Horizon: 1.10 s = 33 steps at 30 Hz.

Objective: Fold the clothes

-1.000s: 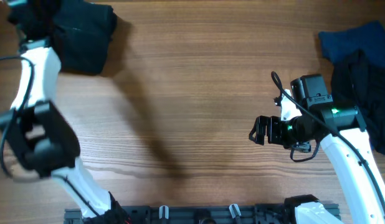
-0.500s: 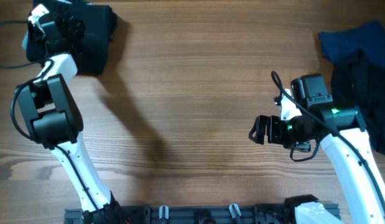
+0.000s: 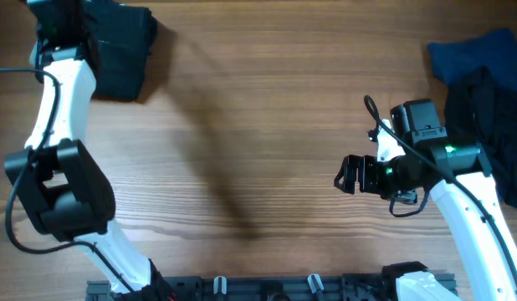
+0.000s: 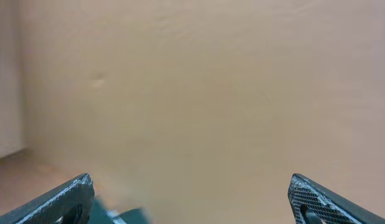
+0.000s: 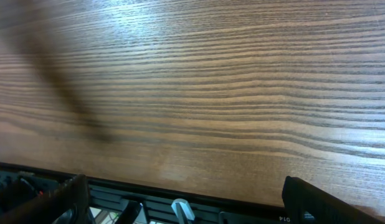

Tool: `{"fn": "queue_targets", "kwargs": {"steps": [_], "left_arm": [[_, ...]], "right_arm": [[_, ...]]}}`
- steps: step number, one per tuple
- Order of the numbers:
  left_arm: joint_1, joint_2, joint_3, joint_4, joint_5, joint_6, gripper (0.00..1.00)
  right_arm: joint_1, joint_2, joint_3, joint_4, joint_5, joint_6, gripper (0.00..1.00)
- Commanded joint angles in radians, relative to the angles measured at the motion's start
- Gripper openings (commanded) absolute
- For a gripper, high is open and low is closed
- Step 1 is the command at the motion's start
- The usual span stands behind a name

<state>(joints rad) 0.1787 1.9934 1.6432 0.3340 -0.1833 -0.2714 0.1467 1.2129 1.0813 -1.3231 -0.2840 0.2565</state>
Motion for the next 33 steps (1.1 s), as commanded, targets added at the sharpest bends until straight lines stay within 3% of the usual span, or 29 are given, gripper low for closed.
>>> {"fn": "queue_targets", "kwargs": {"steps": [1, 15, 20, 27, 33], "left_arm": [[-0.030, 0.082, -0.013, -0.010, 0.018, -0.005, 1.00], [-0.028, 0.424, -0.013, 0.018, 0.036, -0.005, 1.00], [-0.023, 0.391, -0.013, 0.072, 0.036, -0.005, 1.00], [-0.013, 0.216, -0.013, 0.153, 0.033, -0.001, 1.00], [0.032, 0.200, -0.013, 0.153, 0.033, 0.000, 1.00]], "right_arm": [[-0.004, 0.003, -0.010, -0.002, 0.002, -0.004, 1.00], [-0.004, 0.003, -0.010, -0.005, 0.001, 0.009, 1.00], [-0.004, 0.003, -0.010, -0.011, 0.001, 0.008, 1.00], [-0.004, 0.003, -0.010, -0.011, 0.002, 0.007, 1.00], [-0.004, 0.003, -0.010, -0.008, 0.002, 0.006, 1.00]]}}
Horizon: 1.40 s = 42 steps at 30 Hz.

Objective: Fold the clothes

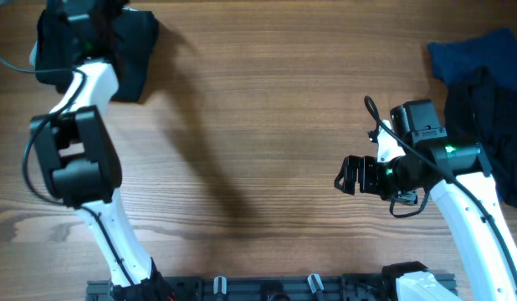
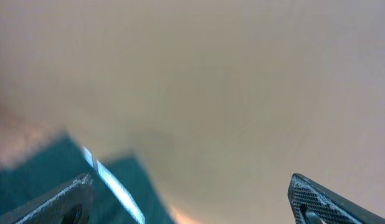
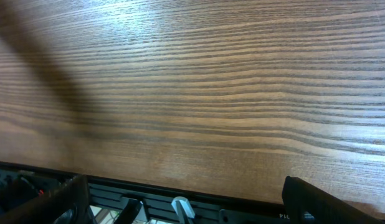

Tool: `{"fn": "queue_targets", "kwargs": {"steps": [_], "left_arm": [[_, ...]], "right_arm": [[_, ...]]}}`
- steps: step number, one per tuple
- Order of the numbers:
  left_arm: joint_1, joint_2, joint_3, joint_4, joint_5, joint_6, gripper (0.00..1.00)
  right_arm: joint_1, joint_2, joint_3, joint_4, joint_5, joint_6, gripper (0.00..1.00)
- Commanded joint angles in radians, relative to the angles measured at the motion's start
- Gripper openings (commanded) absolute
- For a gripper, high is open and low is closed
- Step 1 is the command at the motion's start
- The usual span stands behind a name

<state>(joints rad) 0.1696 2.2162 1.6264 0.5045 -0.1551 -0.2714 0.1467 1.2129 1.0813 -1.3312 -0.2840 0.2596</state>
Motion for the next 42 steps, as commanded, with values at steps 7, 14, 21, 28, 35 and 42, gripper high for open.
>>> {"fn": "queue_targets", "kwargs": {"steps": [7, 14, 21, 28, 35, 42], "left_arm": [[0.117, 0.043, 0.004, -0.021, 0.005, -0.001, 1.00], [0.171, 0.158, 0.004, -0.022, 0.005, -0.001, 1.00], [0.178, 0.222, 0.004, -0.074, 0.074, -0.002, 1.00], [0.154, 0.071, 0.004, -0.018, 0.200, -0.006, 1.00], [0.094, -0.123, 0.004, -0.092, 0.207, -0.006, 1.00], [-0.012, -0.141, 0.003, -0.345, 0.194, -0.005, 1.00]], "right_arm": [[-0.004, 0.003, -0.010, 0.012, 0.002, 0.026, 1.00], [-0.004, 0.003, -0.010, 0.017, 0.002, 0.036, 1.00], [-0.004, 0.003, -0.010, 0.014, 0.001, 0.058, 1.00], [-0.004, 0.003, -0.010, -0.002, 0.002, 0.057, 1.00], [-0.004, 0.003, -0.010, -0.005, 0.002, 0.049, 1.00], [-0.004, 0.003, -0.010, -0.019, 0.006, 0.014, 1.00]]}}
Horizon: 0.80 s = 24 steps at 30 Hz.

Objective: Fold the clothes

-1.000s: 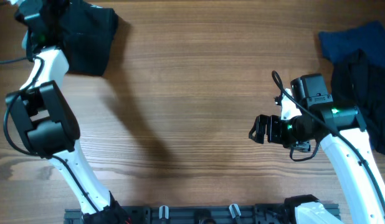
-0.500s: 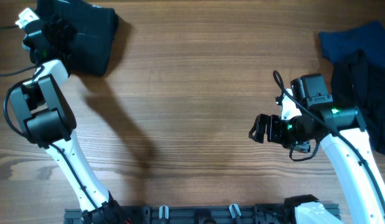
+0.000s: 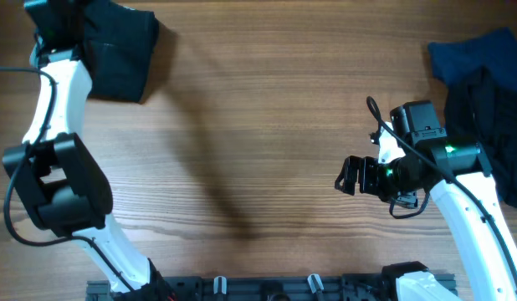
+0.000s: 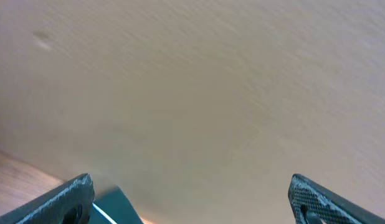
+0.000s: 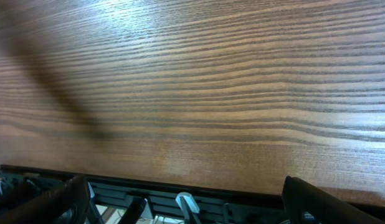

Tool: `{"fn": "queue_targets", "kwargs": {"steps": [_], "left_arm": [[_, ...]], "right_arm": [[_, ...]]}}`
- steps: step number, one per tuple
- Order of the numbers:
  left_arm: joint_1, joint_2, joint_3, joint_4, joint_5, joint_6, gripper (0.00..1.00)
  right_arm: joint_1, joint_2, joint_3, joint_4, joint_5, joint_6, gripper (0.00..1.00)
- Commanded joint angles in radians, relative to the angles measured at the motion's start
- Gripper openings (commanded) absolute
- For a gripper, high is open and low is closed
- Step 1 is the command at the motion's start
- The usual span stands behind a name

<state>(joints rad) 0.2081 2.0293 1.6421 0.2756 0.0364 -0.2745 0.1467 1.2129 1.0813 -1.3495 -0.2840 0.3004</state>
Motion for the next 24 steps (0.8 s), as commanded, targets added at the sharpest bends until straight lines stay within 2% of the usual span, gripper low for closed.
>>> {"fn": "queue_targets", "kwargs": {"steps": [1, 10, 13, 20, 24], "left_arm": [[-0.061, 0.061, -0.012, -0.138, -0.012, -0.002, 1.00], [-0.074, 0.297, -0.013, -0.184, -0.056, -0.002, 1.00], [-0.063, 0.327, -0.013, -0.180, -0.056, -0.002, 1.00], [-0.048, 0.257, -0.012, -0.150, -0.051, -0.003, 1.00], [-0.051, 0.122, -0.012, -0.144, 0.048, -0.003, 1.00]], "right_arm": [[-0.004, 0.003, -0.010, 0.000, 0.006, -0.032, 1.00], [-0.004, 0.003, -0.010, 0.000, 0.006, -0.037, 0.99], [-0.004, 0.003, -0.010, 0.002, 0.006, -0.038, 1.00], [-0.004, 0.003, -0.010, 0.002, 0.005, -0.036, 1.00], [-0.004, 0.003, -0.010, -0.007, 0.005, -0.030, 1.00]]}}
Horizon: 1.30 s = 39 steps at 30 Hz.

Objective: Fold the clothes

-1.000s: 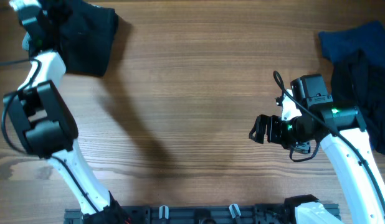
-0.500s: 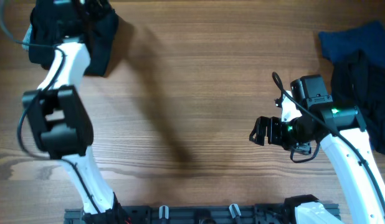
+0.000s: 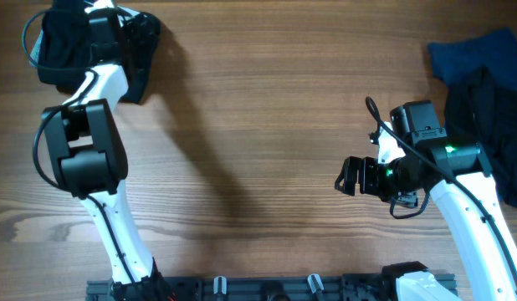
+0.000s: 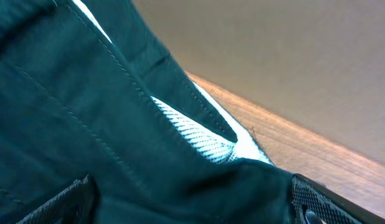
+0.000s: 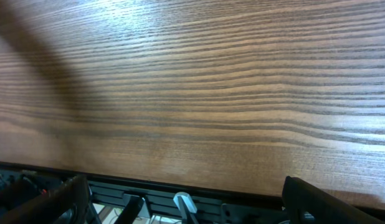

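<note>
A dark teal garment [image 3: 56,57] lies bunched at the table's far left corner. My left gripper [image 3: 138,27] is over it. In the left wrist view the cloth [image 4: 118,124] fills nearly everything, with pale stitching and a mesh lining showing. The left gripper [image 4: 189,196] is open, its fingertips wide apart and cloth bulging between them. My right gripper [image 3: 343,176] hovers open over bare wood at the right. Nothing lies between the right gripper's [image 5: 186,199] tips.
A pile of clothes sits at the right edge: a blue piece [image 3: 472,52] and a black piece [image 3: 497,109] beside my right arm. The wooden table [image 3: 258,100] runs between the two. A black rail [image 5: 180,202] lines the front edge.
The left arm has swung over the garment. Its wrist view showed mostly beige wall with a sliver of cloth, and now shows dark cloth up close. The right arm has not moved.
The left gripper was open at the far left corner by the dark garment, camera facing the beige wall. Then more teal cloth showed in its view, then less again. Now it is pressed close into the garment. The right gripper stayed open over bare wood throughout.
</note>
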Tool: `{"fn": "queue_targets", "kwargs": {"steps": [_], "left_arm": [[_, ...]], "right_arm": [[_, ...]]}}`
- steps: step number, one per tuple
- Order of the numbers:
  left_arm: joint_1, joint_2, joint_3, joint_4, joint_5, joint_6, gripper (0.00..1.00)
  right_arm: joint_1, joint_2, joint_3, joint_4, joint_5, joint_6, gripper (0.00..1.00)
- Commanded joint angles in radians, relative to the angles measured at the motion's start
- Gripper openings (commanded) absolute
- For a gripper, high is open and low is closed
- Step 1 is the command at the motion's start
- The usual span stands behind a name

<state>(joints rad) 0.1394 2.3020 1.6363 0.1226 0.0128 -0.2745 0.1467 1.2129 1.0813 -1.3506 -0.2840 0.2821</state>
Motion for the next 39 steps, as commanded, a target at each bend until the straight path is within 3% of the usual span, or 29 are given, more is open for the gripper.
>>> {"fn": "queue_targets", "kwargs": {"steps": [1, 4, 8, 15, 22, 30, 39], "left_arm": [[0.016, -0.192, -0.006, 0.011, 0.101, -0.003, 1.00], [0.013, -0.330, -0.006, 0.008, 0.159, -0.028, 1.00], [0.013, -0.528, -0.006, -0.094, 0.174, -0.167, 1.00], [0.013, -0.915, -0.006, -0.530, 0.253, -0.209, 1.00], [0.013, -1.215, -0.006, -0.989, 0.253, -0.204, 1.00], [0.013, -1.398, -0.006, -1.316, 0.267, -0.204, 1.00], [0.013, -1.446, -0.006, -1.566, 0.269, -0.200, 1.00]], "right_arm": [[-0.004, 0.003, -0.010, -0.004, 0.006, 0.000, 1.00], [-0.004, 0.003, -0.010, 0.013, 0.006, 0.047, 1.00], [-0.004, 0.002, -0.008, 0.029, 0.004, 0.059, 1.00], [-0.004, -0.030, -0.008, -0.015, -0.014, 0.057, 1.00], [-0.004, -0.177, -0.008, -0.048, -0.092, 0.034, 0.99], [-0.004, -0.473, -0.006, -0.075, -0.144, 0.042, 0.99], [-0.004, -0.718, 0.094, 0.008, -0.141, 0.061, 0.99]]}}
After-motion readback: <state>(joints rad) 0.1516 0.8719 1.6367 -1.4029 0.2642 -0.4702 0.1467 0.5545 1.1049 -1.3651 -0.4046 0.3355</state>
